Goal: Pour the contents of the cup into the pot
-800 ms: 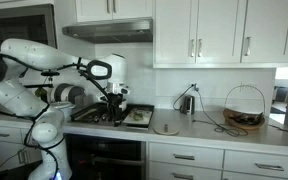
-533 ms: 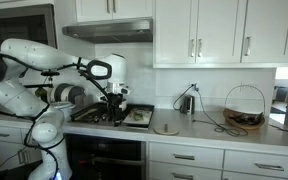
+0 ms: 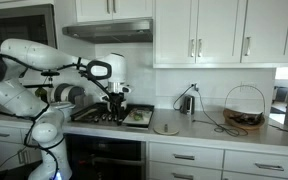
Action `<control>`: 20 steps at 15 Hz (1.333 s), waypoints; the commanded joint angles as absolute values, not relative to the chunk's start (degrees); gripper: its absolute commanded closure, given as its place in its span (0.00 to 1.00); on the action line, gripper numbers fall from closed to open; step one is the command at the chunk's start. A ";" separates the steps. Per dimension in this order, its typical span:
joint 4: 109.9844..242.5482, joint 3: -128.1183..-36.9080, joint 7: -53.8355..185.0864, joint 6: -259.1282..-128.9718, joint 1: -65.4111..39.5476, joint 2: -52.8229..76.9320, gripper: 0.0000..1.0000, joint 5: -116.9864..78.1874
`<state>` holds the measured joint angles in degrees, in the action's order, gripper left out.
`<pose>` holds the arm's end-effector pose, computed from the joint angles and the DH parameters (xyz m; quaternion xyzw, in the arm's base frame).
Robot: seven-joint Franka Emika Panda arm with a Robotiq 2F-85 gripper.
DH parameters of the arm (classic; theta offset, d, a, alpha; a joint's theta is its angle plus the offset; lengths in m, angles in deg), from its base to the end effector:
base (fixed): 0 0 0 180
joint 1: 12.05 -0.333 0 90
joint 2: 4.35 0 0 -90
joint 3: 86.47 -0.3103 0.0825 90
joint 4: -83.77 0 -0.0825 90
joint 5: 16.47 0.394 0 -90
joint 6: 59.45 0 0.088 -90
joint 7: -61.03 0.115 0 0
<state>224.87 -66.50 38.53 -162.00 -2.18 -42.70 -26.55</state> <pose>0.3091 -0.2054 0.4890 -0.9997 0.0064 0.0044 0.0252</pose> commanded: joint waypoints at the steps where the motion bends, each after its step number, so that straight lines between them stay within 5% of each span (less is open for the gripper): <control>1: 227.18 -63.91 32.67 -170.99 -4.01 -44.52 0.00 -23.27; 12: 238.99 -53.64 12.11 -211.56 -18.68 -42.16 0.00 0.25; 20: 238.75 -53.77 14.23 -209.41 -19.07 -41.56 0.00 0.08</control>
<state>238.83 -53.22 14.52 -209.61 -19.57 -41.71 -0.45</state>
